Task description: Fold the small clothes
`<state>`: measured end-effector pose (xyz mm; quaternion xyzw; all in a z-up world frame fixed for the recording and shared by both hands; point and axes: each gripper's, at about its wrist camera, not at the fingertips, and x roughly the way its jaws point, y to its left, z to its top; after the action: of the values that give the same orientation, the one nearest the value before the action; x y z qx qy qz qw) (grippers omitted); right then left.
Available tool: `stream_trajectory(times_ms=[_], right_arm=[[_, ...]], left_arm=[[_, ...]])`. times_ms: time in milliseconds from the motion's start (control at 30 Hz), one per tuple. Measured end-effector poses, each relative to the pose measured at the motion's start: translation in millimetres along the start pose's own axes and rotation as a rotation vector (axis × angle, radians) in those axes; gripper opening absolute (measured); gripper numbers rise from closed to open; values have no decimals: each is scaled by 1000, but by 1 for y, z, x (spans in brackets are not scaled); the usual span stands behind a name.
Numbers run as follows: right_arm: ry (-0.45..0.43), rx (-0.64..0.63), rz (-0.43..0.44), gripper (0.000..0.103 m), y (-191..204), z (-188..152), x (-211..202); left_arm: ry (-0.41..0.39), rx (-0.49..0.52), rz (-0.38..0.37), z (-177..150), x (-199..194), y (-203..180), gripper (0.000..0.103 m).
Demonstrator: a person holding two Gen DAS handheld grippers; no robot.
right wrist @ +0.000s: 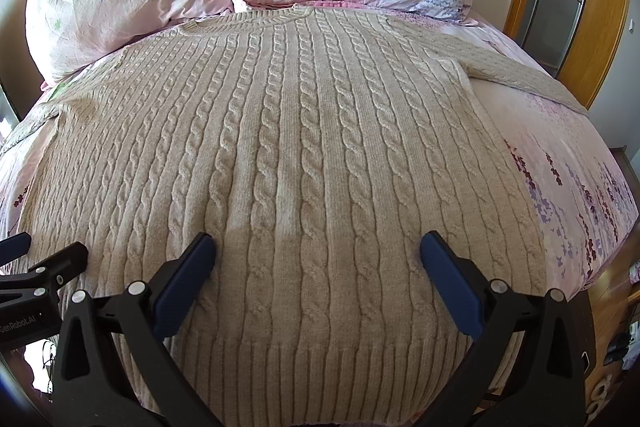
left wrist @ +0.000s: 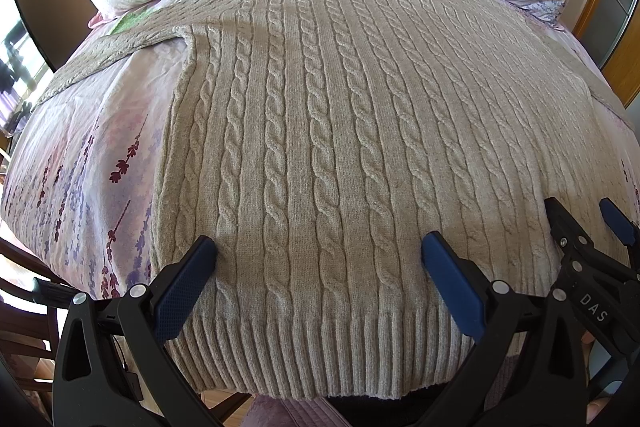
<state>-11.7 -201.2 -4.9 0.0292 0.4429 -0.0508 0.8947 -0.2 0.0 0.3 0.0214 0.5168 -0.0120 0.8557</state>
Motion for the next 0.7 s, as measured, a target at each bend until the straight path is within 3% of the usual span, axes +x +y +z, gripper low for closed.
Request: stream_trajectory(times_ms=[700], right_arm=[[0,-2,1,101,1,-2,0]], left_arm=[[-5,-1,1,4,-3,-2,102]])
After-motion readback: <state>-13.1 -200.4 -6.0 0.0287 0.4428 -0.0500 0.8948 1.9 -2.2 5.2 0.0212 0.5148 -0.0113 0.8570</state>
